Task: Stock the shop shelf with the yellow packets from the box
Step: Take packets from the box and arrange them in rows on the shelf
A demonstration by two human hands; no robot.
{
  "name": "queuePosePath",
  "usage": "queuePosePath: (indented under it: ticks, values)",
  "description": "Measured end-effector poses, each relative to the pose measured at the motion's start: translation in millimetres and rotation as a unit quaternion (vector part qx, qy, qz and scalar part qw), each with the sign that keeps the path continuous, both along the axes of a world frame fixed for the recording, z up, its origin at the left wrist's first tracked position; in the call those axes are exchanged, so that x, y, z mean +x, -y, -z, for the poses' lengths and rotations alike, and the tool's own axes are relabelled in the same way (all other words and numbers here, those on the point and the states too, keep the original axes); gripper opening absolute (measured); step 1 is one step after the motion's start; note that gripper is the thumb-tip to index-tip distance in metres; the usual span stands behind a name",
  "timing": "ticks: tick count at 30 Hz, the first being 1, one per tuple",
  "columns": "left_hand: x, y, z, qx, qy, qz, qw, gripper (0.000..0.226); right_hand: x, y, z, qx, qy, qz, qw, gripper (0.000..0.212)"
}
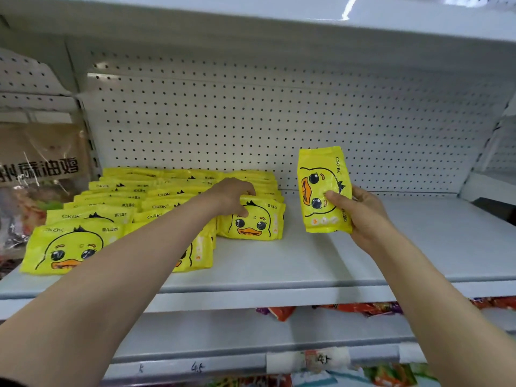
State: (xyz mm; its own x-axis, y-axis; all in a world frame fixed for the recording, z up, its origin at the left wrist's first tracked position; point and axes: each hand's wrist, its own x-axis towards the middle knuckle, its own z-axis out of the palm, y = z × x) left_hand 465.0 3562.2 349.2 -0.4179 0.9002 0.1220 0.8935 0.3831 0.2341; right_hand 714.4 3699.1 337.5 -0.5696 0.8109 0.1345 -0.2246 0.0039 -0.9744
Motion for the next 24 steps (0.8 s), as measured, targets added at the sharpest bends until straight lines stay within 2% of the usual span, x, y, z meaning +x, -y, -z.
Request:
queuePosePath:
  ticks: [3,7,11,15,17,19,22,24]
  values:
    - [-2,3,4,0.03,-0.079,-0.026,0.996,0.068,-6,-5,-2,0.016,0.016,-0.01,1.0,0.036]
    - [-8,10,14,0.056,-0.105,-0.057,0.991,0.081,-15,-11,-8,0.044,0.083,-0.043,0.995,0.037]
    - [-15,18,12,0.061,-0.061,-0.044,0.995,0.074,-28,-10,-17,0.129,0.195,-0.091,0.968,0.032]
    - [-13,27,-4,0.179,0.028,-0.006,0.984,0.051,-51,1,-22,0.228,0.261,-0.148,0.926,0.028]
    - [-5,31,-12,0.208,0.036,0.03,0.977,0.044,-65,8,-20,0.267,0.27,-0.173,0.909,0.031]
    - [5,36,-17,0.175,0.038,0.058,0.982,0.043,-78,14,-15,0.296,0.28,-0.197,0.892,0.033]
    - [11,41,-12,0.043,0.037,0.056,0.997,0.056,-93,21,-4,0.331,0.312,-0.23,0.86,0.036]
    - [11,43,-2,-0.019,0.009,0.033,0.999,0.066,-99,21,3,0.329,0.319,-0.242,0.855,0.041]
